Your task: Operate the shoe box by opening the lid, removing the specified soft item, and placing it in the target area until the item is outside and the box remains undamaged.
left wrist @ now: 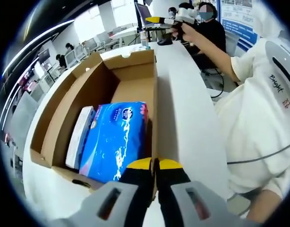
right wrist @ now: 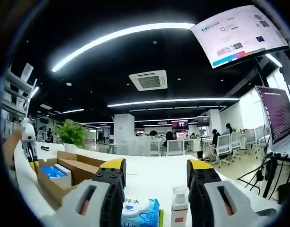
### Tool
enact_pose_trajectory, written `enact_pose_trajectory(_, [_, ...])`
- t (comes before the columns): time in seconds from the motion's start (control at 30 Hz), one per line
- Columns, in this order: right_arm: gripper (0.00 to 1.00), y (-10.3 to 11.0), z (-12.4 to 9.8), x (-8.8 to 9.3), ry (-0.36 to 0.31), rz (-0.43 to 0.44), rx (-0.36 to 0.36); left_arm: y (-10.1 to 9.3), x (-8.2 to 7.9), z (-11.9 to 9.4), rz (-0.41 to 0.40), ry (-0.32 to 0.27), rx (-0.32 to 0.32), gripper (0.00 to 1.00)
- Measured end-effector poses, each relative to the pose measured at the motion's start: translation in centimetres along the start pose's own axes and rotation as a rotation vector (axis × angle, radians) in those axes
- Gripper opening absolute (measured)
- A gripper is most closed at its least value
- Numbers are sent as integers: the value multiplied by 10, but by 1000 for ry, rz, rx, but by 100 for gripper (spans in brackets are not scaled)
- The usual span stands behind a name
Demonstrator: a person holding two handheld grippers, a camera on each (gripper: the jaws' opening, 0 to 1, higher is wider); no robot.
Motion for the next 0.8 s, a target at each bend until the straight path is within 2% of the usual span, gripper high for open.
enact_pose_trajectory(0.13, [52,13,5,-8,1,-45,-46,-1,0,0,22,2,-8,2])
enact_pose_trajectory(0.2, [51,15,8,-8,43,-46,-38,0,0,0,7,1,-7,2])
enact_pose_trajectory(0.3, [50,20,9,-9,27,-46,-65,-1,0,0,30,3,-7,2])
enact_pose_trajectory(0.5, [49,28,8,-12,26,-66,-100,-1,0,2,12,7,-2,2])
enact_pose_trajectory(0.63, [42,29,8,-14,37,-63,-117,0,-1,4,5,18,-2,2])
enact_pose_trajectory(0.7, [39,29,8,-13,77,-72,-107,-1,-1,4,9,21,-1,2])
enact_pose_trajectory(0.8, [39,32,9,-14,56,-75,-127,1,-1,3,-1,16,3,2])
Point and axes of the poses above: the point that each gripper's makers call its tool centre point, and the gripper's own axes: z roughly forward along the fingers, y roughly to its left, x roughly out of its underside, the point moved 9 cm from there along -z, roughly backward along the fingers, and after that the axes turned 3 degrees about y, right-handed, at the moved point
